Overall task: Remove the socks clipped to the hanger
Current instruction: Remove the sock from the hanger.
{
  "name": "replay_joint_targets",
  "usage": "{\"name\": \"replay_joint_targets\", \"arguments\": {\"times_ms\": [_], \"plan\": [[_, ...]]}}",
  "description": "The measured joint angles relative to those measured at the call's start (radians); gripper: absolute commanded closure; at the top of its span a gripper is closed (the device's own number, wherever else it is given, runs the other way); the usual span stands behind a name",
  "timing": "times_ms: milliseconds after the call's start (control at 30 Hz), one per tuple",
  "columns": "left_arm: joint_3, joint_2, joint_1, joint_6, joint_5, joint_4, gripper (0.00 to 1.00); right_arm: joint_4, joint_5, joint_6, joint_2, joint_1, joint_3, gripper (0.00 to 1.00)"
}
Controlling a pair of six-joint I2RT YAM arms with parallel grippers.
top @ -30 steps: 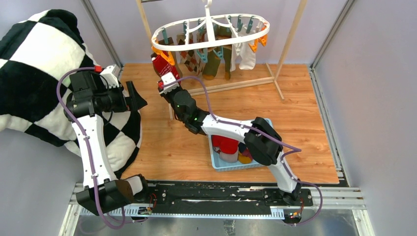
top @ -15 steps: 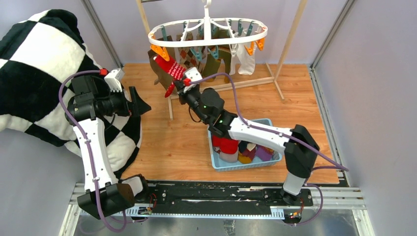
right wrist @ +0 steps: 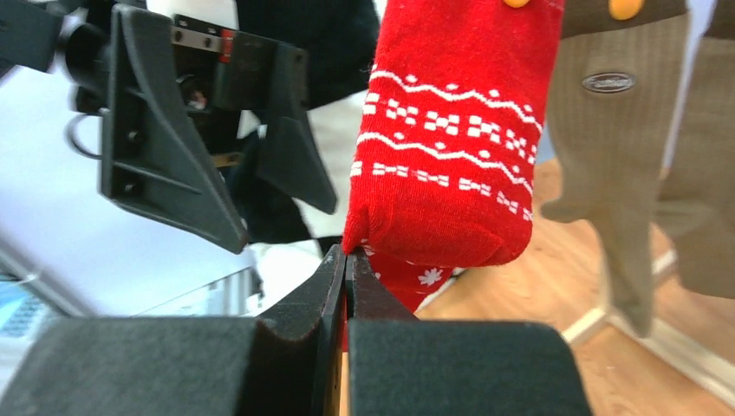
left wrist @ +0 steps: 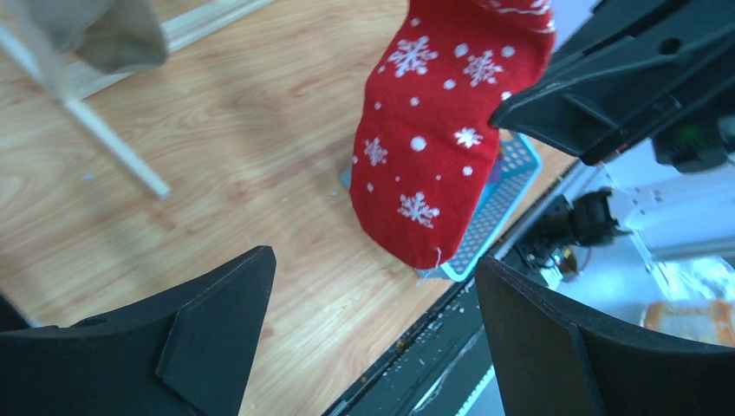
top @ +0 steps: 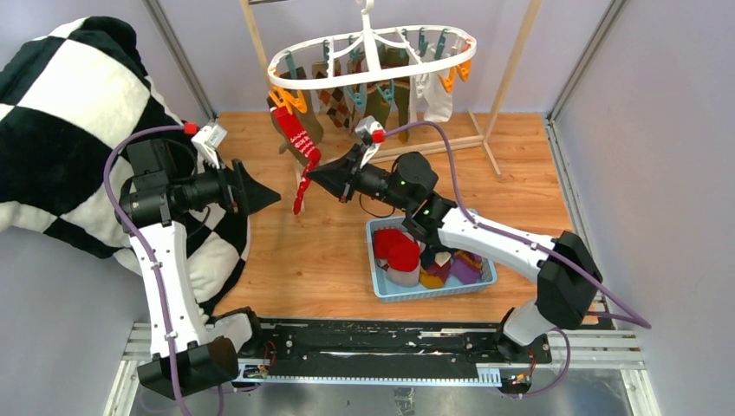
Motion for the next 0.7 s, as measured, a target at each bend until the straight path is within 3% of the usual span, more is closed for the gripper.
{"name": "replay_joint_targets", "arguments": {"times_ms": [300,700], "plan": [[0.000,-0.024,-0.211,-0.001,0.074,-0.004,0.07,0.119,-0.248,0.269,-0.117,-0.045,-0.113,1.00],[0.002,0.006,-0.387,0.000,0.140,-0.008,0.04,0.147,-0.295,0.398,-0.213,-0.055,-0.199,1.00]]}}
